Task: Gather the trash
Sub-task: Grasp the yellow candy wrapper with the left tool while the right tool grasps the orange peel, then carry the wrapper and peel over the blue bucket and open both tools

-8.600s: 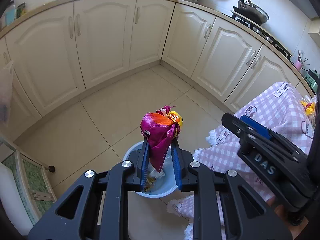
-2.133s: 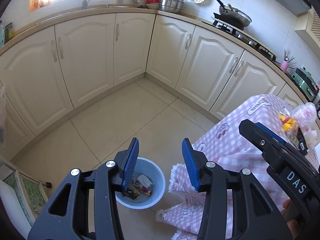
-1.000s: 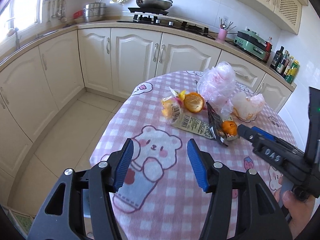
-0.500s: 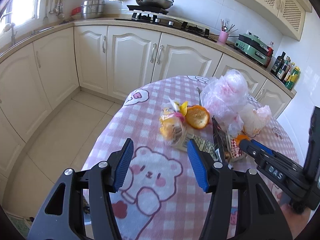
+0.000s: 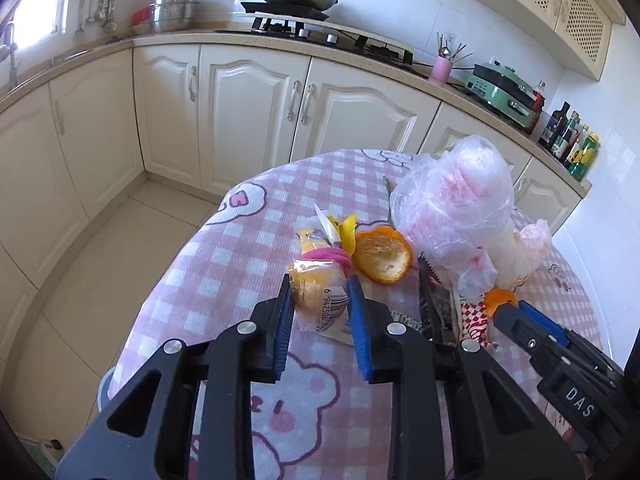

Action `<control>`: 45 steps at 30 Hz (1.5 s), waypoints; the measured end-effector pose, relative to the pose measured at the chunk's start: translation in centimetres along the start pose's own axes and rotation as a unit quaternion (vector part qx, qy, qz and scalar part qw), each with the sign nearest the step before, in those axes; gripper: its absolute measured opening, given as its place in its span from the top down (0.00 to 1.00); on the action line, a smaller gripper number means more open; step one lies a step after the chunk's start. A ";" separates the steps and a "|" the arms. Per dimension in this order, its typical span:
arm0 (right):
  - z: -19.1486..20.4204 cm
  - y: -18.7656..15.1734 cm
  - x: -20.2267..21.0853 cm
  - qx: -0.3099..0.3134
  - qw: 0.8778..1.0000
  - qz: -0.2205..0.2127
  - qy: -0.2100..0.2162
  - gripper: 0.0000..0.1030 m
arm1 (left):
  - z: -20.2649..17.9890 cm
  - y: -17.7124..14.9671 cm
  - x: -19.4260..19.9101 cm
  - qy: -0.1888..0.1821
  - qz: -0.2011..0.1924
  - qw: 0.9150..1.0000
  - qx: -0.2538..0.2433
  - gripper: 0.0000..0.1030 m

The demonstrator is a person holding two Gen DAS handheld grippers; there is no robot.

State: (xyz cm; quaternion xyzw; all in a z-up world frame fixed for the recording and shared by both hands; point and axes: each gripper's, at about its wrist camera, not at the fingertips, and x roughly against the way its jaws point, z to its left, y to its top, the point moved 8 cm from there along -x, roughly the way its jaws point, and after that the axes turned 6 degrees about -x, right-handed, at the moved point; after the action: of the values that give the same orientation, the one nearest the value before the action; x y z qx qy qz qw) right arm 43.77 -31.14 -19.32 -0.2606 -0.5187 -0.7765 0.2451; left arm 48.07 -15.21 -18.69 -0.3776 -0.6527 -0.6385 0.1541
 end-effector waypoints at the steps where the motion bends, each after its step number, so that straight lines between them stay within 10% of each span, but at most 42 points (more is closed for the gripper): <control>1: 0.0 0.0 0.0 0.000 1.000 -0.001 0.000 0.69 | 0.0 0.1 0.2 0.000 -0.004 1.000 -0.001 0.77; 18: 4.5 -0.8 3.0 0.020 0.999 -0.030 0.035 0.69 | 2.0 -0.6 7.9 0.018 -0.053 0.998 0.006 0.78; 45: 30.0 -13.3 0.9 0.159 0.968 0.080 0.178 0.69 | 21.0 -10.4 16.9 0.144 -0.032 0.979 0.138 0.78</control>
State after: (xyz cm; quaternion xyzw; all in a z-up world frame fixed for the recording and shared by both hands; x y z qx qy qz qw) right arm 38.98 1.26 -17.93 -0.1163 -0.5606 -0.6961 0.4332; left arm 35.51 10.79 -17.48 -0.2356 -0.7172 -0.5944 0.2771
